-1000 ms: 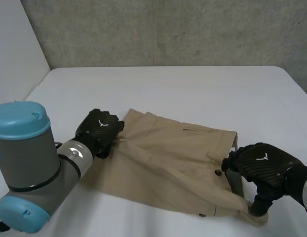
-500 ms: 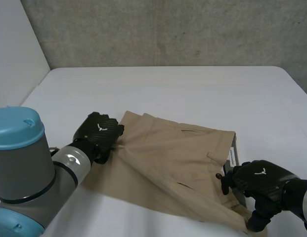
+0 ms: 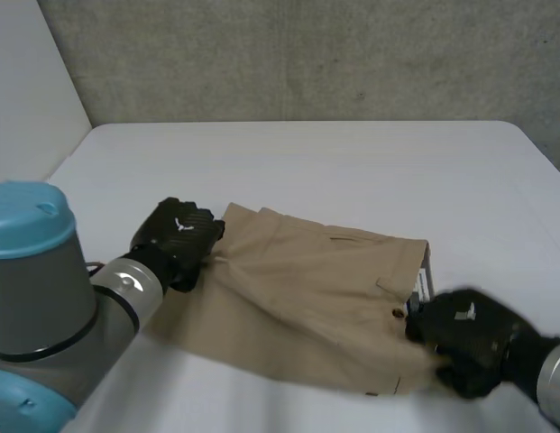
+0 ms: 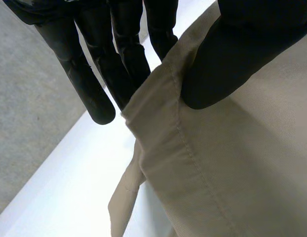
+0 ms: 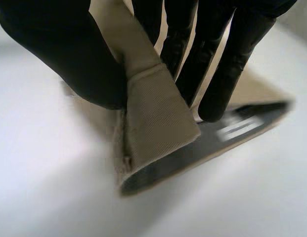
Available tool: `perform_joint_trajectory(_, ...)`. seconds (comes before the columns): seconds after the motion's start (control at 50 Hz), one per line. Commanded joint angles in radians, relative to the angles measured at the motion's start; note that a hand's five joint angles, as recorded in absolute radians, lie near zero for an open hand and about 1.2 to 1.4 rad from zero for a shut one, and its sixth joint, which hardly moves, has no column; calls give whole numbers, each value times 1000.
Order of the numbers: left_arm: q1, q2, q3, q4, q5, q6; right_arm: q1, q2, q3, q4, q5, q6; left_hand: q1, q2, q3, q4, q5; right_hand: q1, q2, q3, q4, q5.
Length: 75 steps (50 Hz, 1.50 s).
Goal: Fold the shorts.
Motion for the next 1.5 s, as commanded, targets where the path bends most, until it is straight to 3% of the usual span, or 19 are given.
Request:
perform_joint_trajectory(0.02, -1, 220, 4, -99, 0, -32, 16, -75, -275, -10, 24, 59, 295, 203, 205, 197, 223, 437, 225, 236, 208, 238)
perform_joint_trajectory(0.2, 42, 401, -39, -107, 5, -40, 37, -72, -430, -15, 32, 110, 295, 203, 205, 197, 223, 437, 225, 236, 208, 238)
perform_joint_trajectory(0.32, 79, 384, -65, -97, 11, -40, 85, 74, -432, -23, 35, 104, 295, 203, 205, 197, 223, 437, 225, 236, 208, 238)
perform_joint_trajectory(0.48, 80, 130, 14, -73, 8, -32, 183, 298, -527, -66, 144, 93, 295, 203, 205, 197, 223, 437, 225, 236, 208, 238)
perform_joint_trajectory(0.64, 88, -120, 281, -27, 5, -29, 312, 526, -840, -170, 248, 113, 295, 203, 205, 197, 223, 437, 225, 236, 208, 238)
perform_joint_trajectory(0.72, 99, -157, 479, 68, -8, -29, 339, 548, -1008, -344, 315, 117, 295, 203, 205, 197, 223, 437, 225, 236, 208, 238)
perform_joint_trajectory(0.84, 106, -142, 620, 402, -47, -37, 349, 534, -1094, -619, 377, 162, 295, 203, 205, 197, 223, 437, 225, 236, 208, 238)
perform_joint_trajectory(0.9, 97, -121, 593, 478, -52, -39, 350, 510, -1073, -655, 374, 199, 295, 203, 205, 197, 223, 437, 225, 236, 208, 238)
perform_joint_trajectory(1.14, 116, -97, 243, 484, -47, -46, 352, 462, -748, -658, 336, 236, 295, 203, 205, 197, 223, 437, 225, 236, 208, 238)
perform_joint_trajectory(1.24, 117, -220, 110, 481, -47, -43, 361, 540, -573, -665, 309, 223, 295, 203, 205, 197, 223, 437, 225, 236, 208, 238)
perform_joint_trajectory(1.34, 103, -269, 2, 467, -54, -29, 359, 602, -470, -653, 306, 213, -112, -204, -202, -210, -184, 437, 225, 236, 208, 238)
perform_joint_trajectory(1.36, 103, -250, -27, 461, -55, -28, 356, 599, -453, -653, 306, 208, -272, -364, -363, -371, -345, 437, 225, 236, 208, 238)
perform_joint_trajectory(1.42, 103, -141, -73, 421, -55, -31, 350, 587, -400, -653, 302, 197, -485, -576, -575, -583, -557, 437, 225, 236, 208, 238)
perform_joint_trajectory(1.5, 100, 3, -105, 332, -49, -45, 350, 533, -354, -652, 293, 194, -608, -700, -699, -707, -681, 437, 225, 236, 208, 238)
